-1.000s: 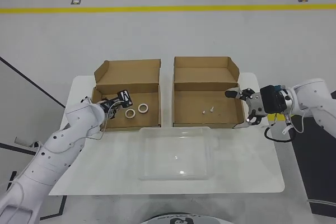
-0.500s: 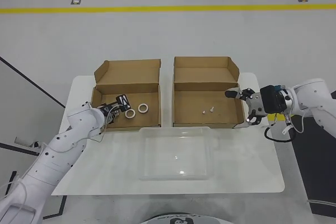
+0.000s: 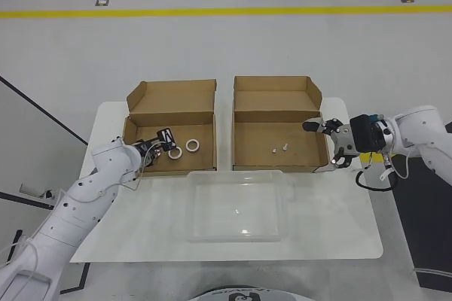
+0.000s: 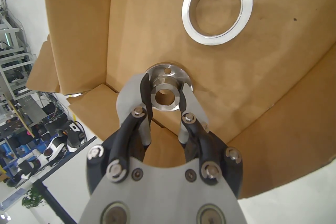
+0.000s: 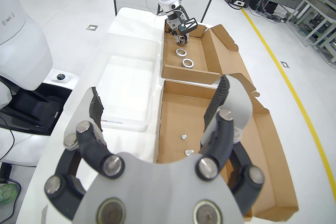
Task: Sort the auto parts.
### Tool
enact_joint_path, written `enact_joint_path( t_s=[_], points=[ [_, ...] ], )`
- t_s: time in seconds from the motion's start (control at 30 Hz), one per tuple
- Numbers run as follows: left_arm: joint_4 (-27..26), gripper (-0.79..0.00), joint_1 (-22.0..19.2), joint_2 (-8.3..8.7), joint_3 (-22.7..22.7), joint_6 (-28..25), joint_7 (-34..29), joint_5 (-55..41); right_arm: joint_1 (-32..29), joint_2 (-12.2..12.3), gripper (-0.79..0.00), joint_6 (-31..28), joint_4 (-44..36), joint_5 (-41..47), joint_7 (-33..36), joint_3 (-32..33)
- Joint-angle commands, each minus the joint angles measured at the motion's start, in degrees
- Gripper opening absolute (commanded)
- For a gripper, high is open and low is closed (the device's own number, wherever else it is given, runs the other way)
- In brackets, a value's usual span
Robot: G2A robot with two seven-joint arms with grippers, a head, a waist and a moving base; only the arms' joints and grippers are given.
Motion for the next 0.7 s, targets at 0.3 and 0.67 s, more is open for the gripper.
enact_joint_path(
  t_s=[0.3,0.67],
  points=[
    [-6.3,0.000,2.3,1.01,-5.3,-1.3,1.2,0.4,0.0,0.0,0.000,0.0,0.0,0.0,0.0,0.0],
    [-22.1,0.000,9.4,2.25,-13.4,-1.6,10.4,-5.5,0.0,0.0,0.000,0.0,0.0,0.0,0.0,0.0]
  ],
)
